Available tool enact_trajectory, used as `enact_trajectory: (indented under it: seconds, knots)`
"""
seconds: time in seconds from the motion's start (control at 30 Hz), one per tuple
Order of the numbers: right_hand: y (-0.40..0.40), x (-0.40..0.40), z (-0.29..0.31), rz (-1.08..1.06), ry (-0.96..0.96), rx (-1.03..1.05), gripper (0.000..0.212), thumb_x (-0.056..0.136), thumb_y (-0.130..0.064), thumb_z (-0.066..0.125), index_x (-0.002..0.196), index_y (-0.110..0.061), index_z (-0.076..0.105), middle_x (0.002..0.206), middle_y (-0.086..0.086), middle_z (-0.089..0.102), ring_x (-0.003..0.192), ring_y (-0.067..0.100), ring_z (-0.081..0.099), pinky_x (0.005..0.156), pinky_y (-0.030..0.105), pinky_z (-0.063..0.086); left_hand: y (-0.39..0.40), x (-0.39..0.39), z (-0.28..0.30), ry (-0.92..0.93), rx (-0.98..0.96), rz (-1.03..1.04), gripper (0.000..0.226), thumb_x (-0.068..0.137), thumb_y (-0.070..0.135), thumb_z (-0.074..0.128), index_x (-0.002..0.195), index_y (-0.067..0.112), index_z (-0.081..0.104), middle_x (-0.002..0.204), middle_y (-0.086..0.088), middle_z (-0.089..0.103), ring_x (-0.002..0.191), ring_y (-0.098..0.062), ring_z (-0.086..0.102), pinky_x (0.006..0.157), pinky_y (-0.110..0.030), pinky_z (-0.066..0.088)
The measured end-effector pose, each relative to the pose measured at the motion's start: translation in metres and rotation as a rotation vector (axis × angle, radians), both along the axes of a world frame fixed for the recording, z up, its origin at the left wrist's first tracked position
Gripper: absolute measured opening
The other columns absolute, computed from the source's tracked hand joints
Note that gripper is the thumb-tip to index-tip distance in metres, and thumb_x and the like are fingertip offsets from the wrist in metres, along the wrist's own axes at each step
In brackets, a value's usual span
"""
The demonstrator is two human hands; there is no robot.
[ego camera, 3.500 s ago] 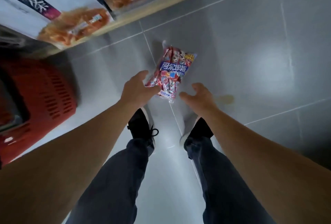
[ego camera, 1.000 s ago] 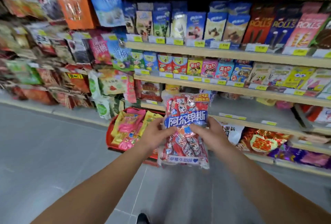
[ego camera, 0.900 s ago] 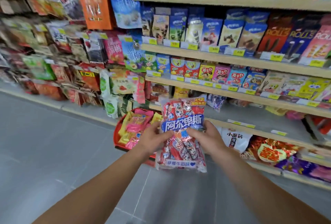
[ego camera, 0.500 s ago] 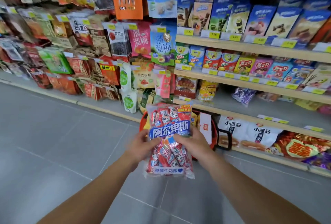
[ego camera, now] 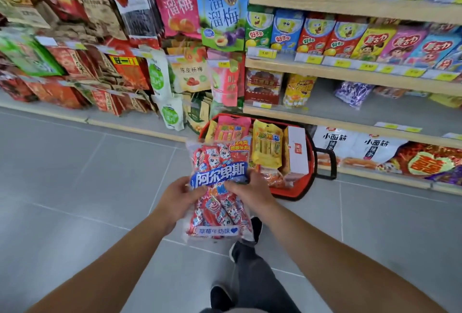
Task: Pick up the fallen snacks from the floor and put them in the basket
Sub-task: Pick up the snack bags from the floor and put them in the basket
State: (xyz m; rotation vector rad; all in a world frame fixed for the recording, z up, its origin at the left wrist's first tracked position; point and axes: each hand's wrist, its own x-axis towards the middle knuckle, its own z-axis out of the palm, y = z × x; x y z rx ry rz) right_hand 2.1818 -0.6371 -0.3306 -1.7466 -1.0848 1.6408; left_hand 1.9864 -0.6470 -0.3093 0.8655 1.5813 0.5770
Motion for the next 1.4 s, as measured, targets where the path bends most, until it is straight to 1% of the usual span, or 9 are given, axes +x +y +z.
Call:
enact_trajectory:
  seconds: [0.43, 0.63, 0.7, 0.8, 0.87, 0.97, 1.07, 1.23, 1.4]
  knots:
    - [0.149, 0.063, -0.055, -0.134, -0.007, -0.155, 0.046, 0.083, -0.033, 0.078, 0.118, -0.021, 0.05, 0.105, -0.002, 0.064, 0.091, 0.014, 0.064, 0.069, 0.026, 0.05, 0.168, 0.067, -0.065, 0.089, -0.197, -0.077, 0.024, 0.082, 0.038, 0.075, 0.103, 0.032, 0.064, 0.098, 0.001, 0.073, 0.087, -0.02, 0.073, 0.081, -0.049, 0.06]
    - [0.197, 0.107, -0.109, -0.263, -0.084, -0.165, 0.038, 0.082, -0.032, 0.078, 0.113, -0.025, 0.056, 0.103, -0.006, 0.068, 0.091, 0.011, 0.066, 0.072, 0.025, 0.05, 0.238, 0.117, -0.105, 0.065, -0.237, -0.207, 0.028, 0.081, 0.028, 0.078, 0.104, 0.021, 0.064, 0.093, -0.004, 0.072, 0.077, -0.018, 0.071, 0.056, -0.031, 0.058]
    - [0.215, 0.118, -0.133, -0.292, -0.145, -0.137, 0.036, 0.079, -0.031, 0.079, 0.11, -0.028, 0.06, 0.1, -0.007, 0.072, 0.086, 0.009, 0.069, 0.072, 0.027, 0.055, 0.259, 0.134, -0.127, 0.066, -0.213, -0.278, 0.04, 0.08, 0.025, 0.079, 0.115, 0.019, 0.06, 0.103, -0.005, 0.072, 0.085, -0.022, 0.072, 0.072, -0.042, 0.062]
    - [0.234, 0.135, -0.165, -0.326, -0.201, -0.123, 0.045, 0.073, -0.028, 0.083, 0.111, -0.027, 0.059, 0.095, -0.008, 0.074, 0.083, 0.009, 0.072, 0.072, 0.032, 0.058, 0.282, 0.158, -0.157, 0.113, -0.126, -0.441, 0.094, 0.079, 0.014, 0.079, 0.153, 0.029, 0.023, 0.149, 0.008, 0.03, 0.125, -0.008, 0.04, 0.091, -0.015, 0.04]
    - [0.247, 0.143, -0.18, -0.316, -0.189, -0.13, 0.057, 0.068, -0.025, 0.085, 0.115, -0.029, 0.053, 0.102, -0.008, 0.073, 0.089, 0.01, 0.072, 0.078, 0.032, 0.059, 0.293, 0.167, -0.18, 0.125, -0.091, -0.486, 0.108, 0.076, 0.008, 0.08, 0.156, 0.035, 0.012, 0.151, 0.003, 0.036, 0.11, -0.005, 0.055, 0.088, -0.024, 0.05]
    - [0.266, 0.156, -0.211, -0.231, -0.222, -0.133, 0.085, 0.053, -0.033, 0.089, 0.127, -0.035, 0.046, 0.115, -0.005, 0.067, 0.102, 0.013, 0.069, 0.087, 0.04, 0.059, 0.309, 0.177, -0.217, 0.168, -0.092, -0.549, 0.109, 0.075, 0.005, 0.079, 0.155, 0.038, 0.013, 0.147, -0.008, 0.047, 0.058, -0.004, 0.06, 0.047, -0.022, 0.053]
    - [0.271, 0.163, -0.24, -0.05, -0.4, -0.156, 0.12, 0.052, -0.046, 0.092, 0.151, -0.033, 0.026, 0.148, 0.004, 0.035, 0.132, 0.023, 0.044, 0.11, 0.046, 0.043, 0.319, 0.19, -0.252, 0.214, -0.04, -0.647, 0.106, 0.079, 0.006, 0.077, 0.155, 0.039, 0.01, 0.129, -0.004, 0.055, 0.058, -0.011, 0.062, 0.044, -0.019, 0.049]
    - [0.263, 0.164, -0.263, 0.261, -0.651, -0.125, 0.121, 0.071, -0.046, 0.085, 0.158, -0.025, 0.004, 0.164, 0.003, 0.009, 0.146, 0.036, 0.02, 0.115, 0.054, 0.03, 0.323, 0.2, -0.287, 0.515, 0.09, -0.909, 0.104, 0.08, 0.041, 0.077, 0.154, 0.039, 0.004, 0.148, -0.01, 0.039, 0.132, -0.036, 0.042, 0.105, -0.05, 0.043]
    - [0.263, 0.162, -0.258, 0.287, -0.714, -0.099, 0.122, 0.07, -0.049, 0.084, 0.158, -0.028, 0.003, 0.164, 0.004, 0.011, 0.145, 0.036, 0.024, 0.112, 0.058, 0.036, 0.33, 0.192, -0.287, 0.583, 0.063, -1.028, 0.108, 0.078, 0.051, 0.074, 0.154, 0.038, -0.001, 0.159, -0.006, 0.022, 0.142, -0.04, 0.025, 0.114, -0.058, 0.027]
